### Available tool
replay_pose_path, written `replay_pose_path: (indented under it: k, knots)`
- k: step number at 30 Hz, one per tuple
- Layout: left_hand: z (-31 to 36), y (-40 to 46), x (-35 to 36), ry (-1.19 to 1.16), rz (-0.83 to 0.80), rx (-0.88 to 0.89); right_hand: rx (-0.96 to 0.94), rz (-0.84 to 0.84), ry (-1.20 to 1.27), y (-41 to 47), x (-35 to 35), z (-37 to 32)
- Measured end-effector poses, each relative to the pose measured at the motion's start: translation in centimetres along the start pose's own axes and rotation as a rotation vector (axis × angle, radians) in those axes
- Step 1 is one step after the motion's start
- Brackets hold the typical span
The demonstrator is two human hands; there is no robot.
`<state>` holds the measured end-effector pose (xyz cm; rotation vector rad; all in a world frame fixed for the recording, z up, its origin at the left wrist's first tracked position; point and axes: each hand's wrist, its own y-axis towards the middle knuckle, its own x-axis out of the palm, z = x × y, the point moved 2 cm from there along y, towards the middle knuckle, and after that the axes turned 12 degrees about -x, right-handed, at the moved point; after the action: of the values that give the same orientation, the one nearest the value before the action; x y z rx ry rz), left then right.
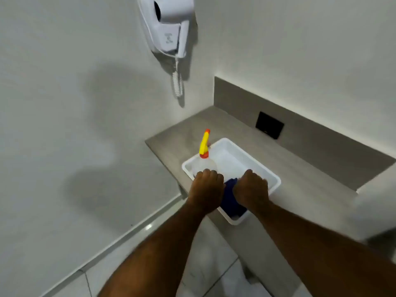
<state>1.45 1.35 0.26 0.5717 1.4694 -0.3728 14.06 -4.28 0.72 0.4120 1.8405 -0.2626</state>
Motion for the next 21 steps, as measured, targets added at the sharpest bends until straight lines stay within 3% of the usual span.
replay_pose_path:
  k: [2,4,8,15,18,21]
  knots:
    - [1.3,0.1,1.9,0.033,-0.081,0.027,0.093,-0.166,0.068,0.1,1.6,2.0]
    - [1.6,0.1,3.3,0.066,-0.146,-0.047,0.071,-0.271,0.089,0.2,2.8,3.3]
    - [2.2,1.1,5.2,0.080,-0.239,-0.160,0.003,-0.322,0.102,1.6,4.5,3.6]
    - [2.0,3.5,6.6,0.007,-0.452,-0.207,0.084,-0.429,0.025,3.9,5.8,4.0]
    - [2.3,4.2,6.0,-0.080,-0.517,-0.230,0.143,-0.481,0.230,4.8,5.8,4.3]
    - [2.0,4.3,4.1,-0.316,-0.534,-0.284,0.266,-0.393,0.516,5.5,4.8,4.1]
